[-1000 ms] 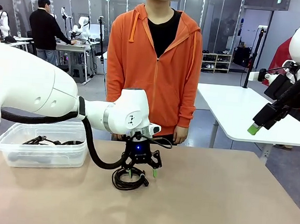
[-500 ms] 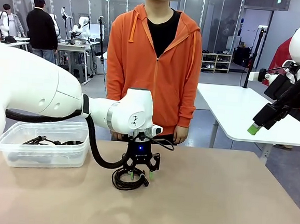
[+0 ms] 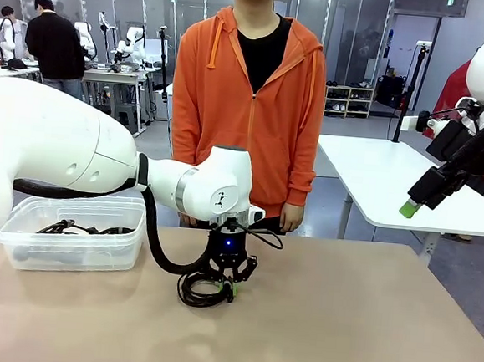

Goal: Organize and store the cables.
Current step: Place the USB Extension Cable into the Organizing box.

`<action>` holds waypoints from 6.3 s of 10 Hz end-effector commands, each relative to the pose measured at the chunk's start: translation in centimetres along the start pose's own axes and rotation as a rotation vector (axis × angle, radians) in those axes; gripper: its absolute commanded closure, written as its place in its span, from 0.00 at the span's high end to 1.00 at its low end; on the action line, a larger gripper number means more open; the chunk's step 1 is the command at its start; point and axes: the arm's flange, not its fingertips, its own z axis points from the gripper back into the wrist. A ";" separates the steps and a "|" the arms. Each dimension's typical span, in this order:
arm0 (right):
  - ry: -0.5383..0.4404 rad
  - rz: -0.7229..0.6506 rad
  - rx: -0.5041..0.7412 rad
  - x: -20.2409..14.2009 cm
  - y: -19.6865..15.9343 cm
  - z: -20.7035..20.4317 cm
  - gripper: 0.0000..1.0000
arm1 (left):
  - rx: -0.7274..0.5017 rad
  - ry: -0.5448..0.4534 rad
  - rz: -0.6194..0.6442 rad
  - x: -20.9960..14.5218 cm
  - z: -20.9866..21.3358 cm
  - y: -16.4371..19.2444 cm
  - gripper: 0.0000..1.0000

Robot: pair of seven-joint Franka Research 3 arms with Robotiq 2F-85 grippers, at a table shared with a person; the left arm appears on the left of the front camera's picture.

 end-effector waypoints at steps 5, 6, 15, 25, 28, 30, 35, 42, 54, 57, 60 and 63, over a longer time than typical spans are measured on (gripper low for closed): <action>0.006 -0.003 -0.007 -0.1 -0.1 0.0 1.00 | 0.063 -0.044 0.014 -0.8 0.8 0.2 0.00; 0.006 -0.003 -0.007 -0.1 -0.1 0.0 1.00 | 0.065 -0.026 -0.018 -1.5 2.4 0.2 0.00; 0.006 -0.003 -0.007 -0.1 -0.1 0.0 1.00 | 0.116 -0.100 -0.118 -6.8 14.5 -1.1 0.00; 0.006 -0.003 -0.007 -0.1 -0.1 0.0 1.00 | -0.008 -0.133 -0.435 -9.4 23.4 14.3 0.17; 0.006 -0.003 -0.007 -0.1 -0.1 0.0 1.00 | -0.042 -0.256 -0.499 -8.2 22.1 25.6 0.17; 0.006 -0.003 -0.007 -0.1 -0.1 0.0 1.00 | -0.025 -0.295 -0.454 -6.7 21.3 28.9 0.17; 0.006 -0.003 -0.007 -0.1 -0.1 0.0 1.00 | 0.001 -0.277 -0.431 -5.8 21.1 30.6 0.17; 0.006 -0.003 -0.007 -0.1 -0.1 0.0 1.00 | -0.118 -0.232 -0.252 2.0 19.8 29.8 0.17; 0.006 -0.003 -0.007 -0.1 -0.1 0.0 1.00 | -0.149 -0.077 0.034 13.0 10.8 30.3 0.17; 0.006 -0.003 -0.007 -0.1 -0.1 0.0 1.00 | -0.147 -0.072 0.015 12.5 10.1 30.5 0.43; 0.006 -0.003 -0.007 -0.1 -0.1 0.0 1.00 | -0.118 -0.072 0.026 10.7 10.9 30.2 0.86; 0.006 -0.003 -0.007 -0.1 -0.1 0.0 1.00 | -0.089 -0.105 0.041 8.7 12.3 30.3 1.00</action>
